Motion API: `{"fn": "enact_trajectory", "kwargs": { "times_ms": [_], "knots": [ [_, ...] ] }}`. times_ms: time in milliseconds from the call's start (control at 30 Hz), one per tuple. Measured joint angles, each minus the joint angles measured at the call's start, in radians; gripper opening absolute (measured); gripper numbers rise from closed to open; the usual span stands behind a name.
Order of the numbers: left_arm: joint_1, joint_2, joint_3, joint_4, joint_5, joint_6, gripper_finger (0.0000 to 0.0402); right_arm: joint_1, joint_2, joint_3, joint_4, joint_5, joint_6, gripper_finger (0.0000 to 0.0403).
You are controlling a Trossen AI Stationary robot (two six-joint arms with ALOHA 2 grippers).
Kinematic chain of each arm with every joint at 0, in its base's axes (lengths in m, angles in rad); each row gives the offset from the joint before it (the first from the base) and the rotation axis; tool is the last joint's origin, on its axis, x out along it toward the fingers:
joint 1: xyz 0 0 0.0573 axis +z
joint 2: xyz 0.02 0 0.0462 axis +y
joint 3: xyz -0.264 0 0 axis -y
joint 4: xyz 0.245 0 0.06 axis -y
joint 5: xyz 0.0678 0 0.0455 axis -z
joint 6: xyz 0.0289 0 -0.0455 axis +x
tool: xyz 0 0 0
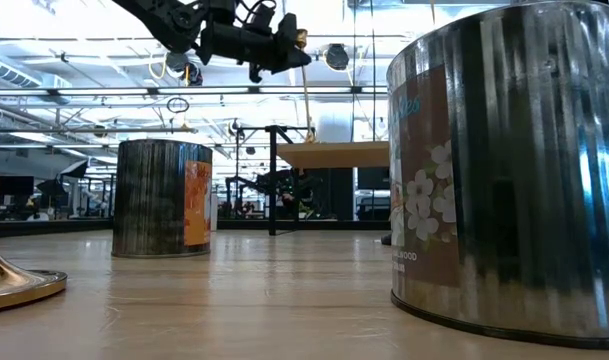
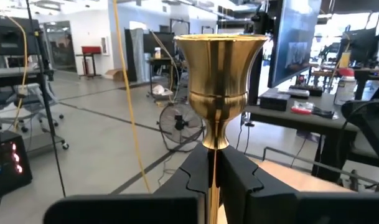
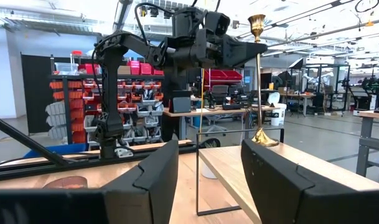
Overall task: Pick & Place candle stick holders
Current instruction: Put the top golden candle holder on the shelf
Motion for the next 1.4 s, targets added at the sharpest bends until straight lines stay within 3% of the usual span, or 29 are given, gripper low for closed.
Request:
{"fn": "enact_trajectory", "kwargs": {
  "times_ms": [200, 467, 600, 733, 867, 1067, 1267, 1400],
  "knots": [
    [0.015, 0.0, 0.0, 0.027, -0.001, 0.0, 0.0029, 0.0, 0.0, 0.0, 0.0, 0.0, -0.001, 0.0171],
    [0.048, -0.001, 0.0, 0.021, 0.002, -0.008, 0.0017, 0.0, 0.0, 0.0, 0.0, 0.0, -0.001, 0.0171],
    [0.064, -0.001, 0.0, 0.0, 0.008, -0.018, 0.0034, 0.0, 0.0, 0.0, 0.0, 0.0, -0.001, 0.0171],
    [0.069, 0.004, 0.0, -0.061, 0.015, -0.014, 0.0018, 0.0, 0.001, 0.0, 0.0, 0.0, -0.002, 0.0171],
    [0.068, 0.035, 0.001, -0.019, 0.034, -0.01, 0.0016, 0.0, 0.006, 0.0, 0.0, 0.0, -0.016, 0.0171],
    [0.068, 0.101, 0.001, 0.052, 0.071, -0.032, 0.0047, 0.0, 0.006, 0.0, -0.001, 0.0, -0.02, 0.0171],
    [0.074, 0.113, -0.001, 0.075, 0.073, -0.03, 0.001, 0.0, 0.006, 0.0, -0.001, 0.0, -0.026, 0.0171],
    [0.073, 0.114, -0.001, 0.088, 0.088, -0.028, 0.0029, 0.0, 0.006, 0.0, -0.001, 0.0, -0.031, 0.0171]
  ]
}}
